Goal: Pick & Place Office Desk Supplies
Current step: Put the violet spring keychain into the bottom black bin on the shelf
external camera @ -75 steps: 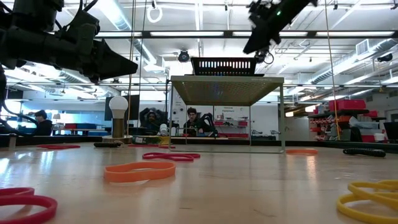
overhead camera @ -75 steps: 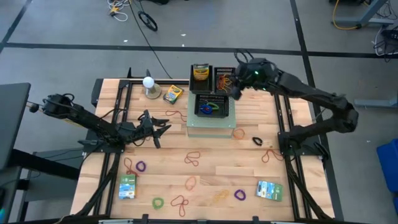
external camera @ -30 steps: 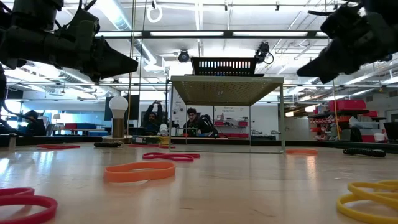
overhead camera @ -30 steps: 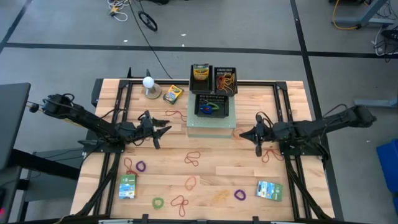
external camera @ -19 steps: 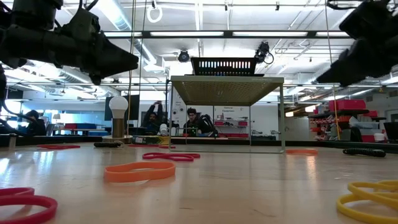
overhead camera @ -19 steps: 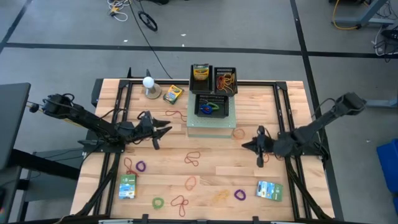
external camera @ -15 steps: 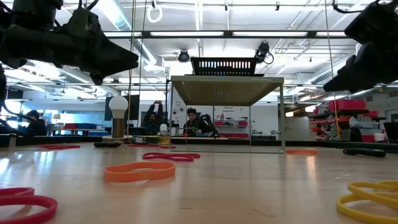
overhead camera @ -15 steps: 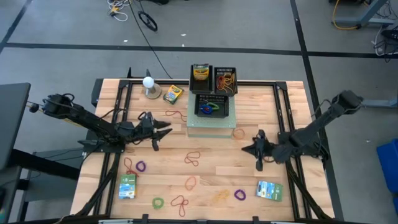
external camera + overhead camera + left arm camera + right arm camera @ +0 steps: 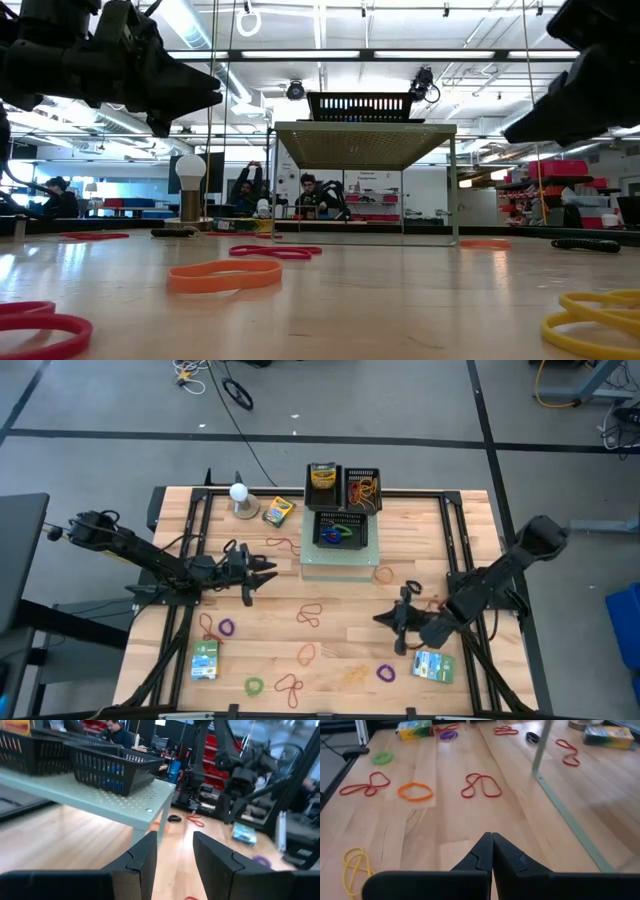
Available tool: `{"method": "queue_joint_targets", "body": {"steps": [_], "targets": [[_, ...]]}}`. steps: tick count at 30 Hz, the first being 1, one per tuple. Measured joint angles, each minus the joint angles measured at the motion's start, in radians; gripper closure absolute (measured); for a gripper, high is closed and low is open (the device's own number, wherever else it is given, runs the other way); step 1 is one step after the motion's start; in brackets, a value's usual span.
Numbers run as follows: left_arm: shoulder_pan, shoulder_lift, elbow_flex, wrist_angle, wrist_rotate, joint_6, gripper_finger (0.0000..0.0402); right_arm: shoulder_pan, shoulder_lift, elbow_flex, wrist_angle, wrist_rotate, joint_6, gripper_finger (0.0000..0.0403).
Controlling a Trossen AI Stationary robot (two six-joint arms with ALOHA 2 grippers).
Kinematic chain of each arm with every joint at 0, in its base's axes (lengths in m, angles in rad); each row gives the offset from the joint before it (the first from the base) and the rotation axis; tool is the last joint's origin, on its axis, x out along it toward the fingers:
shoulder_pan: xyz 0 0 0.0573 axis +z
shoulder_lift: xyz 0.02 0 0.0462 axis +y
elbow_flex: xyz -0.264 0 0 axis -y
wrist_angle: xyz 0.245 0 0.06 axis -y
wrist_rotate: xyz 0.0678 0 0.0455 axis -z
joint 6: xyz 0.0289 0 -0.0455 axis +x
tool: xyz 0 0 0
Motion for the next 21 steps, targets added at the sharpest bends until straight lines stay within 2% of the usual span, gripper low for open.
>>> {"method": "queue_joint_targets", "body": {"steps": [5, 10, 14, 19, 21], "targets": [[0.001, 0.0, 0.0, 0.0, -0.019, -0.085, 0.0269, 0.0, 0.064, 0.048, -0.003, -0.019, -0.012, 0.0396], [-0.001, 0.0, 0.0, -0.003, -0.01, -0.061, 0.0281, 0.0, 0.069, 0.053, -0.004, -0.064, 0.025, 0.0396], [-0.001, 0.0, 0.0, -0.008, 0.032, -0.026, 0.0316, 0.0, 0.069, 0.053, -0.018, -0.064, 0.034, 0.0396], [-0.001, 0.0, 0.0, -0.018, 0.059, 0.041, 0.0385, -0.001, 0.069, 0.053, -0.044, -0.063, 0.033, 0.0396], [-0.001, 0.0, 0.0, -0.019, 0.054, 0.046, 0.0394, -0.001, 0.069, 0.053, -0.06, -0.063, 0.016, 0.0396]]}}
